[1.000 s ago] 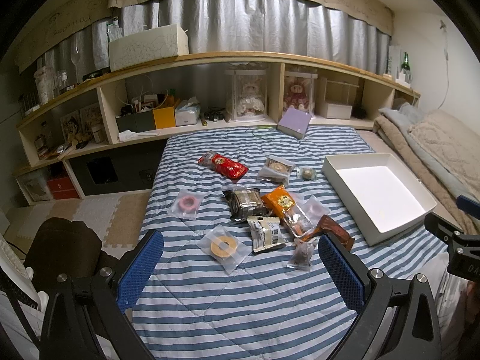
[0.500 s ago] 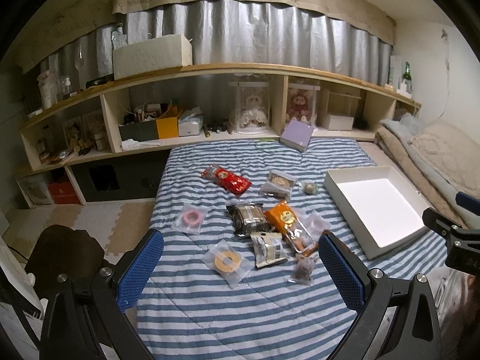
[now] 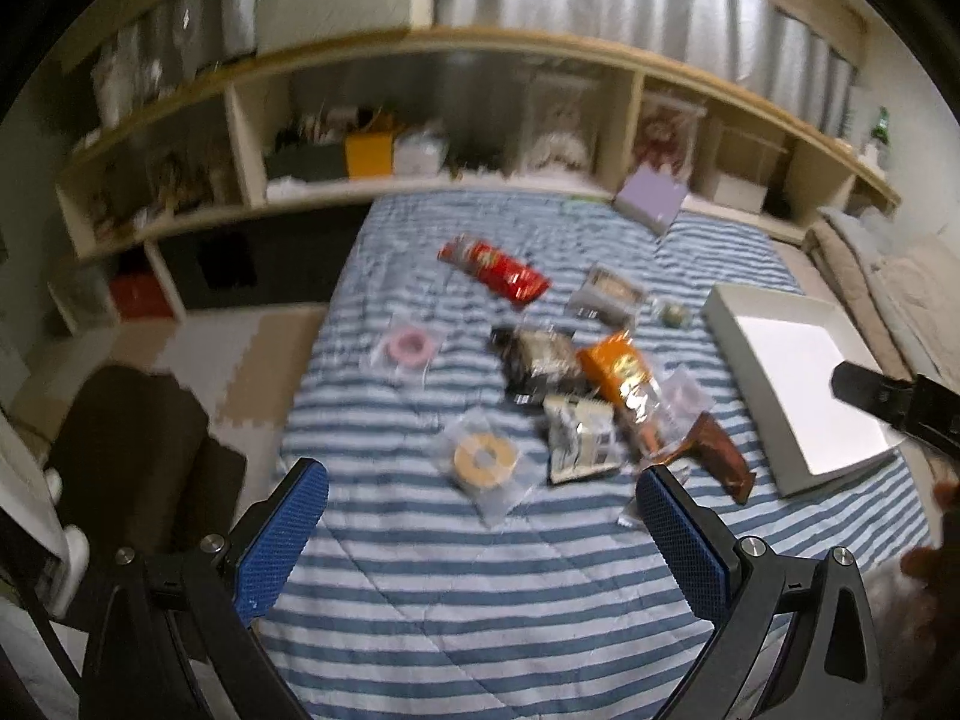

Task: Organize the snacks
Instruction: 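Grasp the yellow ring cake bag with left tool while right tool grasps the clear cookie bag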

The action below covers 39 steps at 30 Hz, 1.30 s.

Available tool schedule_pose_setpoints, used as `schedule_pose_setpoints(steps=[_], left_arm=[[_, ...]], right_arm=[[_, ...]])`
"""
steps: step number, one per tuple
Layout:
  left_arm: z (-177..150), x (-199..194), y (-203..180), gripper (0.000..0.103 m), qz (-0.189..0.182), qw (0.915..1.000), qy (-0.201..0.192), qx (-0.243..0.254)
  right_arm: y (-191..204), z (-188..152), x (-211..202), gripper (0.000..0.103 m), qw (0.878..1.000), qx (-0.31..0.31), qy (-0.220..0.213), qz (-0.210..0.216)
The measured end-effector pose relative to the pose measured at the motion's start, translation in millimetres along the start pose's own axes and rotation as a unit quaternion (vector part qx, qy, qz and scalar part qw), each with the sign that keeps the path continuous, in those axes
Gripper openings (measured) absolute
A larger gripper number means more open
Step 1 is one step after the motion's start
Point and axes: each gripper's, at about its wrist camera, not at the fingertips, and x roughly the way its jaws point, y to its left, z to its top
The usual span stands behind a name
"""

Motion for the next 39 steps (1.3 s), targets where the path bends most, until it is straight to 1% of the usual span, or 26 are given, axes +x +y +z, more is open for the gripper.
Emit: schedule_pose_setpoints(steps=[4, 6, 8, 10, 12, 14, 16, 19, 24, 27, 30, 32, 35, 36, 37, 39], left_arm=[[3.7, 28.2, 10.5, 0.099, -0.004, 0.9991, 0.034, -0.024], [6.6, 43.6, 18.5, 0.098, -0.015, 0.9976, 0.049, -0.047], [9.3, 59.1, 27.7, 0.097, -0.024, 0.9952, 0.06, -0.074], [12.3, 74.5, 36.4, 0.093, -0.027, 0.9924, 0.068, -0.099], [18.3, 91.5, 43.9, 0.091, -0.029, 0.9896, 0.074, -0.12], [24.0, 105.8, 48.4, 0.09, -0.03, 0.9871, 0.078, -0.136], [26.4, 118.8, 50.1, 0.088, -0.031, 0.9849, 0.084, -0.148], [29.4, 143.6, 50.1, 0.086, -0.037, 0.9812, 0.099, -0.161], [33.0, 181.9, 45.1, 0.085, -0.038, 0.9771, 0.126, -0.168], [34.0, 198.7, 40.6, 0.085, -0.027, 0.9759, 0.135, -0.17], [35.2, 213.9, 34.2, 0.086, -0.006, 0.9772, 0.138, -0.162], [33.8, 217.5, 28.9, 0.086, 0.003, 0.9778, 0.14, -0.156], [33.3, 225.0, 20.4, 0.086, 0.014, 0.9801, 0.149, -0.13], [32.0, 225.7, 18.2, 0.086, 0.018, 0.9812, 0.151, -0.118], [30.6, 226.2, 16.9, 0.085, 0.024, 0.9817, 0.154, -0.109], [28.0, 224.7, 18.1, 0.085, 0.027, 0.9812, 0.158, -0.107]], right_arm=[[2.8, -8.2, 39.7, 0.103, 0.997, 0.049, 0.055, 0.025], [5.4, -16.2, 58.7, 0.103, 0.994, 0.067, 0.083, 0.028], [6.8, -25.6, 75.7, 0.101, 0.989, 0.086, 0.11, 0.038], [9.2, -33.6, 90.0, 0.095, 0.985, 0.098, 0.132, 0.046], [12.4, -41.9, 101.7, 0.092, 0.982, 0.107, 0.15, 0.051], [15.5, -46.7, 108.8, 0.087, 0.98, 0.109, 0.16, 0.056], [20.9, -52.0, 116.7, 0.077, 0.978, 0.105, 0.168, 0.058], [24.9, -58.2, 128.2, 0.068, 0.977, 0.103, 0.175, 0.058], [23.3, -61.9, 142.4, 0.06, 0.975, 0.106, 0.185, 0.059], [25.2, -62.2, 146.8, 0.057, 0.976, 0.097, 0.186, 0.059], [28.8, -62.5, 148.9, 0.057, 0.977, 0.086, 0.185, 0.058], [30.3, -62.5, 150.6, 0.057, 0.978, 0.08, 0.185, 0.057], [33.6, -63.4, 153.7, 0.057, 0.979, 0.071, 0.187, 0.052], [34.8, -63.9, 154.1, 0.056, 0.979, 0.066, 0.187, 0.05], [36.0, -64.2, 154.1, 0.051, 0.979, 0.062, 0.186, 0.05], [38.1, -64.8, 154.1, 0.045, 0.98, 0.058, 0.184, 0.048]])
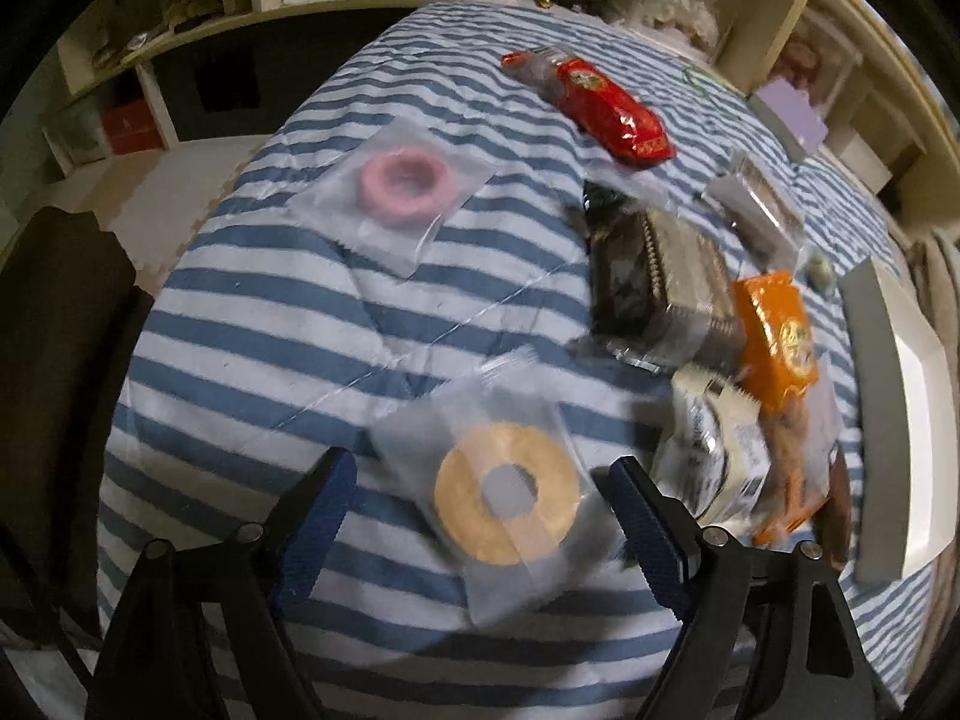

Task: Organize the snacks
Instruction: 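Grasp the yellow ring cake bag with left tool while right tool grasps the clear cookie bag, then carry both bags over the white tray and open both tools to drop them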

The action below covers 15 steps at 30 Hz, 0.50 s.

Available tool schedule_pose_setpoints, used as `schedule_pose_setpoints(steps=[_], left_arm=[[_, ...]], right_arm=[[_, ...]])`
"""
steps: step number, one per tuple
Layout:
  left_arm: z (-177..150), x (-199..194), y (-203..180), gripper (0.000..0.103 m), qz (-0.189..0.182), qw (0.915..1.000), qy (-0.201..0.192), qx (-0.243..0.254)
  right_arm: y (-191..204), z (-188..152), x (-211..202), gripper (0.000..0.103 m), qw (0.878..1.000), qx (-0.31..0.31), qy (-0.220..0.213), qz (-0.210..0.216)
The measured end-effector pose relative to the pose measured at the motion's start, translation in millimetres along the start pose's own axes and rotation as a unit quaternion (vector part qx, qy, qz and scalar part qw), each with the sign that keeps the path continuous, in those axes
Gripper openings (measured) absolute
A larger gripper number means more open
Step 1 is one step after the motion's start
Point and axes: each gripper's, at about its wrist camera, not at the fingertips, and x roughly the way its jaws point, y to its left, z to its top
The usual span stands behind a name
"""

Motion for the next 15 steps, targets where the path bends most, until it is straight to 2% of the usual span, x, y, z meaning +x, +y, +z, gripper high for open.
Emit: schedule_pose_setpoints(steps=[2, 4, 8, 13, 15], left_arm=[[-2.2, -2.4, 6.9, 0.084, -0.002, 0.9999, 0.006, -0.01], [-4.5, -5.4, 13.2, 0.076, -0.003, 0.9998, 0.01, -0.017], [-7.8, -15.8, 30.5, 0.066, -0.01, 0.9989, 0.018, -0.043], [-4.2, -23.7, 46.5, 0.049, -0.022, 0.9979, 0.013, -0.06], [-4.4, -25.2, 48.0, 0.048, -0.028, 0.9983, 0.008, -0.051]], right_arm=[[-0.9, -0.8, 0.0, 0.039, 1.0, 0.003, 0.0, 0.003], [-3.5, -1.5, -1.1, 0.034, 1.0, 0.01, -0.001, 0.005], [-5.2, -2.7, -4.7, 0.034, 1.0, 0.014, -0.003, 0.01], [-2.9, -4.6, -9.7, 0.032, 1.0, 0.006, -0.01, 0.013], [-0.6, -5.5, -12.2, 0.031, 1.0, 0.0, -0.016, 0.012]])
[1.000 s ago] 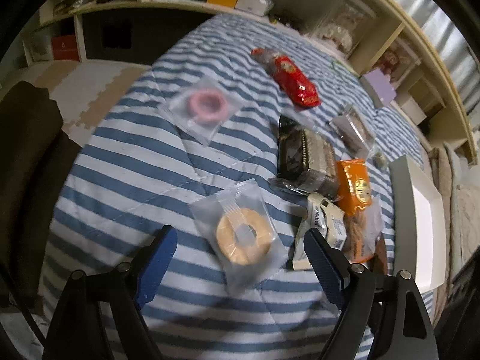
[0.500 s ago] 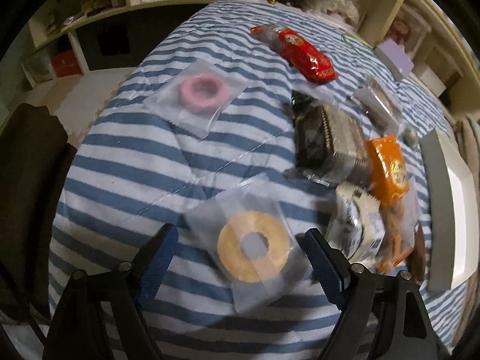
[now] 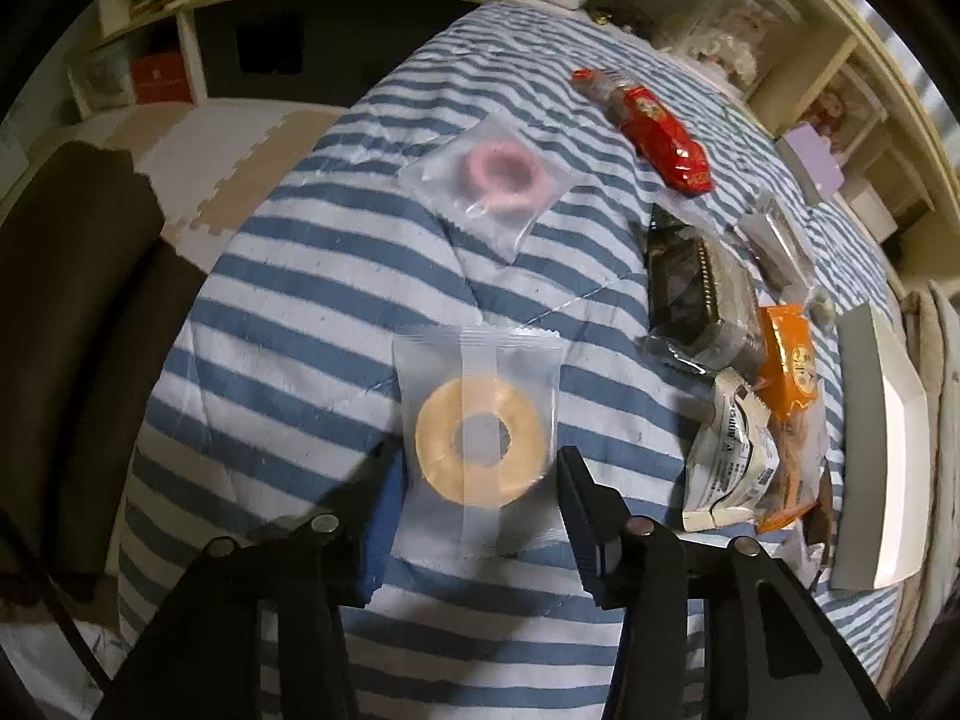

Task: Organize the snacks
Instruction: 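Carry both bags over the white tray and open both tools to drop them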

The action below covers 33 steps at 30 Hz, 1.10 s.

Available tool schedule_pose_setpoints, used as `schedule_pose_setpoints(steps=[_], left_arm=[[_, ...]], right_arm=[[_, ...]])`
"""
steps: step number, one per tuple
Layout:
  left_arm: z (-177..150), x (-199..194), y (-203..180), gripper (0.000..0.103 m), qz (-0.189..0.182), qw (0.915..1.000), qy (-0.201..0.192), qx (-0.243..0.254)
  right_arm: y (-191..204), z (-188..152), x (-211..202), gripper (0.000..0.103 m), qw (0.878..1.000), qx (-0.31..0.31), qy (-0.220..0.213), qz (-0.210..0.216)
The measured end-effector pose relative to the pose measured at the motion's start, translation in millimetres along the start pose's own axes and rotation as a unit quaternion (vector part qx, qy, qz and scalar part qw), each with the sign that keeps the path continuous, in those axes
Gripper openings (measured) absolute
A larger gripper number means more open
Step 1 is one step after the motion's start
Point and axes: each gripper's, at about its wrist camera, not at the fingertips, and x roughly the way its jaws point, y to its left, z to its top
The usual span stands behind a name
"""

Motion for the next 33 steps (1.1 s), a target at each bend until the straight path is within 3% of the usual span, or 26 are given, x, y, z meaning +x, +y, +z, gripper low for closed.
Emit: schedule_pose_setpoints(steps=[11, 18, 22, 33], left_arm=[[-12.6, -46.2, -12.1, 0.046, -0.02, 0.9952, -0.08, 0.054], [-27.9, -98.8, -23.2, 0.046, -0.045, 0.9854, -0.14, 0.086], [-37.1, -124.8, -33.1, 0.046, -0.056, 0.9784, -0.165, 0.111], [-44.2, -161.5, -91.6, 0.046, -0.085, 0.9626, -0.186, 0.178]], right_arm=[[8.0, 2.6, -22.6, 0.028, 0.998, -0.026, -0.054, 0.009], [10.6, 10.7, -53.7, 0.028, 0.993, -0.046, -0.109, 0.007], [10.2, 18.1, -80.3, 0.028, 0.989, -0.051, -0.133, 0.027], [-15.8, 53.1, -158.4, 0.028, 0.976, -0.09, -0.199, -0.01]])
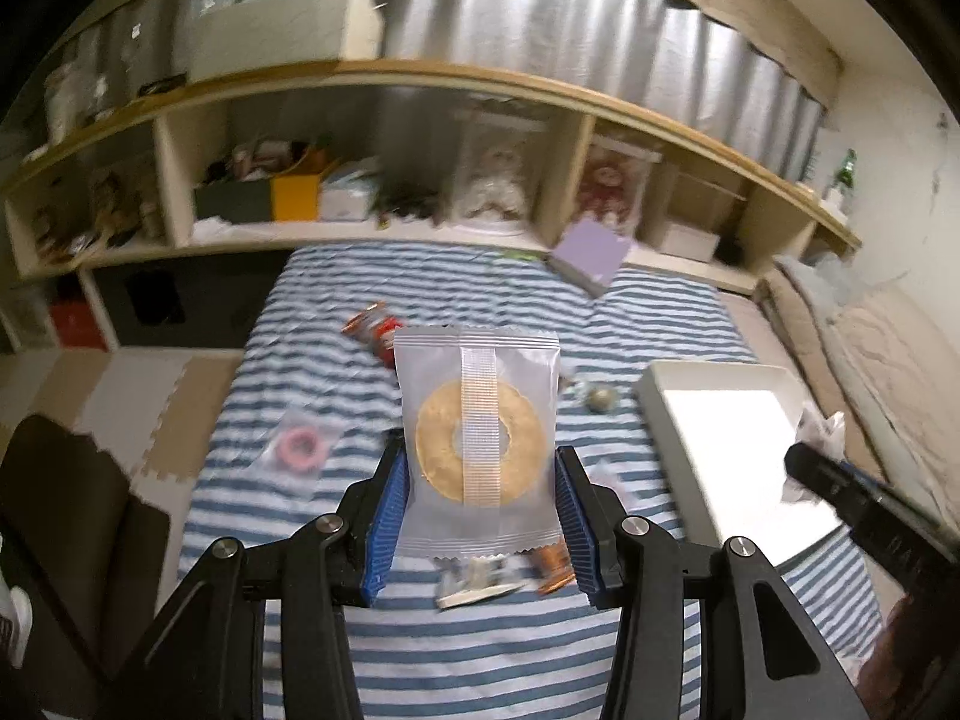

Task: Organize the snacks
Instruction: 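Carry both bags over the white tray and open both tools to drop them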

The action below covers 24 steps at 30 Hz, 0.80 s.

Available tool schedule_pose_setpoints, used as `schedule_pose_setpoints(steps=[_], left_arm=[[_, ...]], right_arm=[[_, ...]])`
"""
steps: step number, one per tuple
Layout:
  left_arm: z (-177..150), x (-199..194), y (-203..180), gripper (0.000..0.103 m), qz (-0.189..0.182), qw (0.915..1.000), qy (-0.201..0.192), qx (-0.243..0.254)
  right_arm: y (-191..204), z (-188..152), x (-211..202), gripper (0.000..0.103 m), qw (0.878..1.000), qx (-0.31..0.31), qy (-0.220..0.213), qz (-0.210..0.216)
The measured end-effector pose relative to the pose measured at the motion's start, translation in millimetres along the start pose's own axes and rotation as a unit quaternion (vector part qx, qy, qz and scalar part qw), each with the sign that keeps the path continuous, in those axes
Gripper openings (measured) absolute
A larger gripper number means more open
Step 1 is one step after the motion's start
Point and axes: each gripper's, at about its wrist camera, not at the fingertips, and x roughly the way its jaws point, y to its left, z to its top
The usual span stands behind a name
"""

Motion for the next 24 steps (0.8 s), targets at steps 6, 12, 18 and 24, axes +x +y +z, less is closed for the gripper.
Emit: schedule_pose_setpoints(steps=[6, 12, 18, 24], left_arm=[[16.8, 18.7, -42.3, 0.046, -0.043, 0.9989, 0.003, 0.02], [31.9, 61.8, -88.4, 0.046, -0.09, 0.9945, 0.03, 0.045], [43.6, 123.6, -128.5, 0.046, -0.13, 0.9872, 0.07, 0.062], [48.6, 188.3, -156.2, 0.046, -0.146, 0.9806, 0.104, 0.08]], right_arm=[[-43.8, 29.5, -29.1, 0.028, 0.999, -0.023, -0.014, -0.036], [-96.3, 45.2, -43.7, 0.028, 0.996, -0.031, -0.009, -0.079], [-144.3, 50.4, -33.0, 0.029, 0.993, -0.026, 0.013, -0.112], [-188.7, 47.4, 1.1, 0.029, 0.992, -0.01, 0.055, -0.117]])
